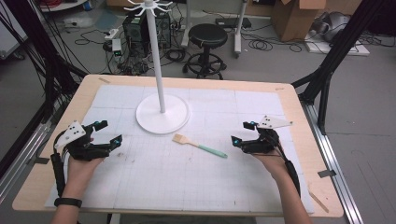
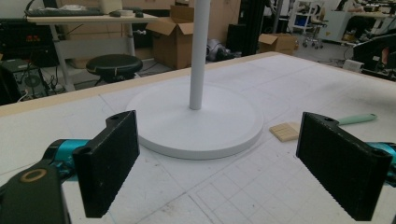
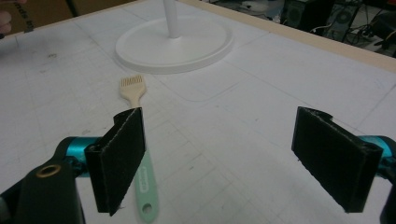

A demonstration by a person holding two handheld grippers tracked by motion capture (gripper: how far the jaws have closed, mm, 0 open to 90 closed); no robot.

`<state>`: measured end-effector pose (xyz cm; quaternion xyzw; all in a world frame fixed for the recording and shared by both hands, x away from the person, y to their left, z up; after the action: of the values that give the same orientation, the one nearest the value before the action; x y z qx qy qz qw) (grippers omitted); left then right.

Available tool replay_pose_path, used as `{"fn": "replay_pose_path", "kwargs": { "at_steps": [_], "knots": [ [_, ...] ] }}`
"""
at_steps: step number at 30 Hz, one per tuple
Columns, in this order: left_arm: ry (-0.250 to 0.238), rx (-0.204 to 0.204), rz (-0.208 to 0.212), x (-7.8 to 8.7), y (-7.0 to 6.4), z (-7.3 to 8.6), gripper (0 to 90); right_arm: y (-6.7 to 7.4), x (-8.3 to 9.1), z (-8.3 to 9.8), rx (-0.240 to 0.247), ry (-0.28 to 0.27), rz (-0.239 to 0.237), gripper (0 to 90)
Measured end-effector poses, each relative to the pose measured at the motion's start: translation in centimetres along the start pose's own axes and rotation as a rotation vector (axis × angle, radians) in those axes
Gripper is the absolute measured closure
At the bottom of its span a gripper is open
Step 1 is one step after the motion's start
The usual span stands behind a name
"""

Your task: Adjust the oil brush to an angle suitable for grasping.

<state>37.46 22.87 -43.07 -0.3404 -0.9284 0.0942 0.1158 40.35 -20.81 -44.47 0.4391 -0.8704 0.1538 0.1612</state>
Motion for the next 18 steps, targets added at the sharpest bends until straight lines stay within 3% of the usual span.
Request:
{"fn": "replay_pose_path", "kwargs": {
  "at_steps": [13,18],
  "knots": [
    [-0.003,0.004,0.004,0.0,0.0,0.0,13.9,2.0,-3.8,-1.2,0.029,0.051,-0.063,18.8],
    [0.000,0.002,0.006,0.0,0.0,0.0,13.9,3.2,-5.5,-1.6,0.065,0.075,-0.098,21.9]
  ]
}}
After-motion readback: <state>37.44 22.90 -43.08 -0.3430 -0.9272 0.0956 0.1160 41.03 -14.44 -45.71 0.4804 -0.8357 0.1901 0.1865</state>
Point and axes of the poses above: each handheld gripper's, and its own axes: x roughly backward along the jaws, z roughly out of its underside, y roughly to its left, the point moved 9 cm from there along -x, roughly forward along the jaws, and after that the axes turned 12 degrees about x, right-handed, at the moved point
